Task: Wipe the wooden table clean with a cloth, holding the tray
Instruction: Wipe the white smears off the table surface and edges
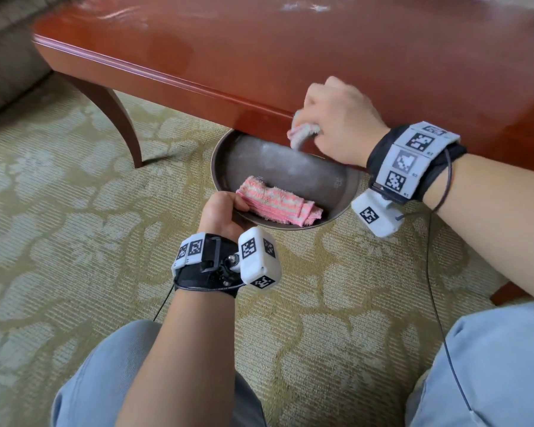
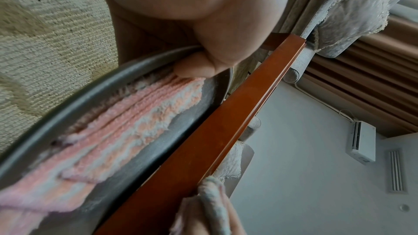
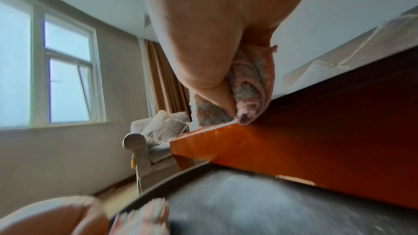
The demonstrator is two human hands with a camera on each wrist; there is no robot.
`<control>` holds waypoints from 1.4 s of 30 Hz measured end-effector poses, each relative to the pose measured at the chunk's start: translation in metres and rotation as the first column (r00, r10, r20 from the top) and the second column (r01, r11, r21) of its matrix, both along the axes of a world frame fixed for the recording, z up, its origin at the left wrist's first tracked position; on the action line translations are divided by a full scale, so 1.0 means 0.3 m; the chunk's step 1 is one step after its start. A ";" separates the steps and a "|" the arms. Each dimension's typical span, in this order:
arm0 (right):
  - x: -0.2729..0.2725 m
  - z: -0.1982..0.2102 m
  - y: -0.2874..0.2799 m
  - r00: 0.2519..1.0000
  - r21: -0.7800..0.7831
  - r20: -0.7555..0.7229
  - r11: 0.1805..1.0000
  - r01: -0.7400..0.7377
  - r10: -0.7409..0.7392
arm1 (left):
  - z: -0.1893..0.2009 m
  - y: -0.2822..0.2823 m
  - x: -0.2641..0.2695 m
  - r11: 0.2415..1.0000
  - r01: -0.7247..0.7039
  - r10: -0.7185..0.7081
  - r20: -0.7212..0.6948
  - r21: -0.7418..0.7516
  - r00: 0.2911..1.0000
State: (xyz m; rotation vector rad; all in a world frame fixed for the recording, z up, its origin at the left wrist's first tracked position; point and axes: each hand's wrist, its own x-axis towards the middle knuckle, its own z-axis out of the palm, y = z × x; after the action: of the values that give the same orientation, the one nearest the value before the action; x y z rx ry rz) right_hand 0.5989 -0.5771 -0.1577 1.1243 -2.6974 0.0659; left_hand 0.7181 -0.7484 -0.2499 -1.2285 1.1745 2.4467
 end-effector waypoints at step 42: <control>-0.238 0.077 -0.001 0.918 -0.292 0.224 0.876 0.385 -0.329 | -0.075 -0.037 -0.081 0.997 -0.039 0.041 -0.045 0.062 0.998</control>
State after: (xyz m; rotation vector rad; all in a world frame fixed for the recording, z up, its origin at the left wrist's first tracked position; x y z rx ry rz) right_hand 0.5277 -0.5774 -0.1346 0.5306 -2.8469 0.5547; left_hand 0.6938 -0.7595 -0.2724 -1.1957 1.0882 2.5334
